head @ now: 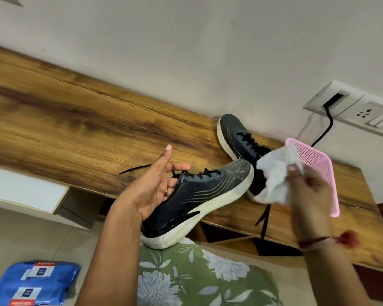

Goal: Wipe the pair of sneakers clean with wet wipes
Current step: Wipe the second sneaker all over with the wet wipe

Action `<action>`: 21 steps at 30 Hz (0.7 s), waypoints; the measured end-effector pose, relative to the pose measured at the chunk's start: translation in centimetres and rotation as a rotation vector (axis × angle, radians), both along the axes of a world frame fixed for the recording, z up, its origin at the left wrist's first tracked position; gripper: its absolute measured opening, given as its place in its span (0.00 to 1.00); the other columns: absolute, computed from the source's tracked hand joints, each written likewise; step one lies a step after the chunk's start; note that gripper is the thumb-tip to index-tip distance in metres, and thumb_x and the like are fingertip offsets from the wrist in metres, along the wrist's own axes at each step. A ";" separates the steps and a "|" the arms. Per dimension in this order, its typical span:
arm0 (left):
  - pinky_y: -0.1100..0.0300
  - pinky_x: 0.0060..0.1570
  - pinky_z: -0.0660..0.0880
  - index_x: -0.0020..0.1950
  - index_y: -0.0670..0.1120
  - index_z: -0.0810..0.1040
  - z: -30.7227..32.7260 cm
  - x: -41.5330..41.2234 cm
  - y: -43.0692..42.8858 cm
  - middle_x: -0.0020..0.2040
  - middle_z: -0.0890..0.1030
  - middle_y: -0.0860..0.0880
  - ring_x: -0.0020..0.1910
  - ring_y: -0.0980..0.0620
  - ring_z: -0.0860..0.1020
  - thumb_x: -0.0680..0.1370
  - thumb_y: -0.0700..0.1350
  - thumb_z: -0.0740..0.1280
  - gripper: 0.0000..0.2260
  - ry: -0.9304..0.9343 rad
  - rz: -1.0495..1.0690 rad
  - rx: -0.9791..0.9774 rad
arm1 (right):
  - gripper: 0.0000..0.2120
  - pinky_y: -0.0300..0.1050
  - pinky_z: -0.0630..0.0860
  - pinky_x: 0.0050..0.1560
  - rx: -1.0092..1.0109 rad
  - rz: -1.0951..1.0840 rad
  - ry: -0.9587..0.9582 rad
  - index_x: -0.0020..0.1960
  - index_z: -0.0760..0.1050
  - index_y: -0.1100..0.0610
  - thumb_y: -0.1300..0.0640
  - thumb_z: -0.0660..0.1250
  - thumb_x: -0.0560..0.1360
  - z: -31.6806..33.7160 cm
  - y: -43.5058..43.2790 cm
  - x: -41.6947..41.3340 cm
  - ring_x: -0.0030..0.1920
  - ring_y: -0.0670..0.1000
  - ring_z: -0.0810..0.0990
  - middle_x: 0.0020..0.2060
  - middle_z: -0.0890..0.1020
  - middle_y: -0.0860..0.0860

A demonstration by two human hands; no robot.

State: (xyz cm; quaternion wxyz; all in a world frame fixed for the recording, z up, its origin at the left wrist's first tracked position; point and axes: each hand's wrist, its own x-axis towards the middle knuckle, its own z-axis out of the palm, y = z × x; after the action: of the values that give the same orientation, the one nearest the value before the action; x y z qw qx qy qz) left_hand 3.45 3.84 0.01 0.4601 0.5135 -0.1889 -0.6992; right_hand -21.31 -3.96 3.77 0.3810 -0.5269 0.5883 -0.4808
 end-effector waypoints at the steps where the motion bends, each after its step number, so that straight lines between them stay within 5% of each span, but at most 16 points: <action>1: 0.55 0.40 0.73 0.62 0.45 0.75 0.0 0.0 0.0 0.48 0.81 0.36 0.39 0.46 0.76 0.70 0.69 0.54 0.34 0.001 -0.004 0.001 | 0.10 0.37 0.75 0.43 -0.072 -0.029 0.010 0.57 0.77 0.60 0.60 0.62 0.78 0.9 -0.7 -0.6 0.45 0.48 0.79 0.49 0.82 0.55; 4: 0.59 0.36 0.74 0.60 0.45 0.76 0.1 -0.1 0.0 0.40 0.83 0.42 0.32 0.51 0.78 0.74 0.68 0.52 0.31 0.006 -0.012 0.008 | 0.12 0.35 0.74 0.48 -0.268 -0.007 0.284 0.58 0.78 0.56 0.64 0.64 0.76 1.2 -1.4 -0.5 0.48 0.47 0.78 0.48 0.81 0.51; 8: 0.58 0.35 0.72 0.62 0.44 0.75 0.1 -0.1 0.1 0.38 0.82 0.43 0.31 0.51 0.77 0.76 0.67 0.51 0.31 0.009 0.000 0.011 | 0.19 0.44 0.67 0.64 -0.392 0.418 0.880 0.62 0.76 0.61 0.71 0.64 0.72 -3.8 0.2 1.7 0.62 0.56 0.74 0.60 0.78 0.56; 12: 0.59 0.34 0.74 0.61 0.45 0.75 0.0 0.1 0.0 0.39 0.83 0.42 0.31 0.51 0.79 0.76 0.66 0.52 0.30 0.034 0.014 0.012 | 0.22 0.43 0.57 0.71 -0.399 0.480 0.875 0.67 0.70 0.61 0.60 0.54 0.75 -7.2 2.4 2.1 0.70 0.50 0.64 0.66 0.71 0.52; 16: 0.62 0.31 0.76 0.61 0.45 0.75 0.1 0.1 0.0 0.38 0.83 0.43 0.29 0.52 0.79 0.76 0.66 0.52 0.29 0.042 -0.006 0.016 | 0.22 0.48 0.61 0.71 -0.545 0.738 1.036 0.68 0.69 0.63 0.63 0.56 0.74 -7.0 2.7 0.7 0.69 0.53 0.66 0.67 0.71 0.56; 21: 0.56 0.38 0.73 0.60 0.45 0.77 -0.1 0.0 0.1 0.43 0.83 0.40 0.37 0.47 0.76 0.72 0.67 0.56 0.31 -0.005 -0.010 -0.001 | 0.19 0.43 0.58 0.71 -0.475 0.528 0.914 0.64 0.73 0.63 0.62 0.56 0.75 -6.3 0.1 -0.3 0.67 0.52 0.68 0.64 0.72 0.52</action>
State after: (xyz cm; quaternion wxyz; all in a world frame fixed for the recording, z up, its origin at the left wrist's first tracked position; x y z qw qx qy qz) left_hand 3.42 3.91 -0.10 0.4566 0.5140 -0.1929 -0.7001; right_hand -21.61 -3.87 -2.54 0.0665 -0.8811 0.4175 -0.2121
